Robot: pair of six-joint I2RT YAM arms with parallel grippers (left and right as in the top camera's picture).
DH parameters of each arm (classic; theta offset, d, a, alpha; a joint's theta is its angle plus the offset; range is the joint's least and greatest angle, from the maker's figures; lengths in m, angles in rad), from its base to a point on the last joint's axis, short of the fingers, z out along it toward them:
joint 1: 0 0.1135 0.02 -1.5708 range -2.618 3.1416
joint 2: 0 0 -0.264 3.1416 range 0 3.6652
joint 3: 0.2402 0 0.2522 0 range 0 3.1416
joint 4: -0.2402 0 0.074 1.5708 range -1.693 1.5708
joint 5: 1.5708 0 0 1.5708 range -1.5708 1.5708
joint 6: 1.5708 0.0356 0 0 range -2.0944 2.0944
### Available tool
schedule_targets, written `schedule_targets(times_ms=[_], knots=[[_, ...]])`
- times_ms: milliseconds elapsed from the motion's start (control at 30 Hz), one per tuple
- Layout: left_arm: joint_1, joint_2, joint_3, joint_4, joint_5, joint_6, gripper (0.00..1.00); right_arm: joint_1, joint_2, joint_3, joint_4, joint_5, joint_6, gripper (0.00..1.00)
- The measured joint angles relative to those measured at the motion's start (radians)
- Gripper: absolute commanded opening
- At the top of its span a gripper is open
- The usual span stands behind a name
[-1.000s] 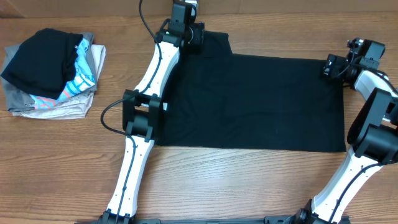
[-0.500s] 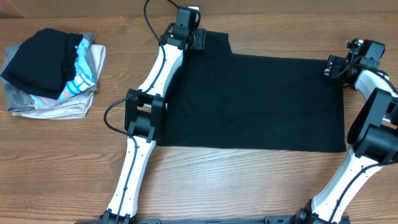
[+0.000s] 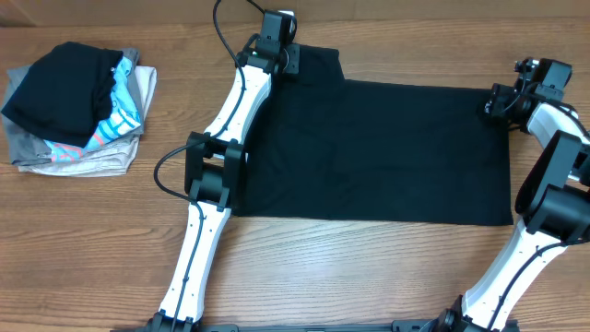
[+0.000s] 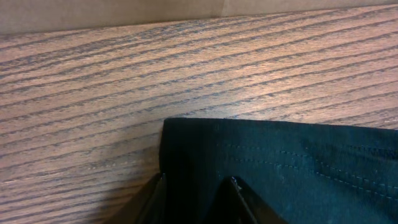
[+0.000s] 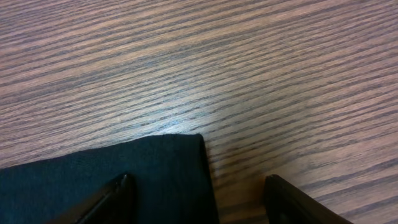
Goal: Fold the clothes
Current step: 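Lower the right gripper onto the top-right corner and grasp it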
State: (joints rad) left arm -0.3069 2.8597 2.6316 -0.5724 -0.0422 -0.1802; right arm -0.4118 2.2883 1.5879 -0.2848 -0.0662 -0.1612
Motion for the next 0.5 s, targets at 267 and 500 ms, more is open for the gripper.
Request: schedule_targets(times_ms=[267,500], knots=[[0.000,0.000,0.000,0.000,0.000,0.000,0.26,0.010,0.000,0.000,0.002,-0.003,-0.034,0.51],[0.000,0.000,0.000,0.000,0.000,0.000,0.04,0.027,0.000,0.000,0.004,-0.014,-0.043,0.04]])
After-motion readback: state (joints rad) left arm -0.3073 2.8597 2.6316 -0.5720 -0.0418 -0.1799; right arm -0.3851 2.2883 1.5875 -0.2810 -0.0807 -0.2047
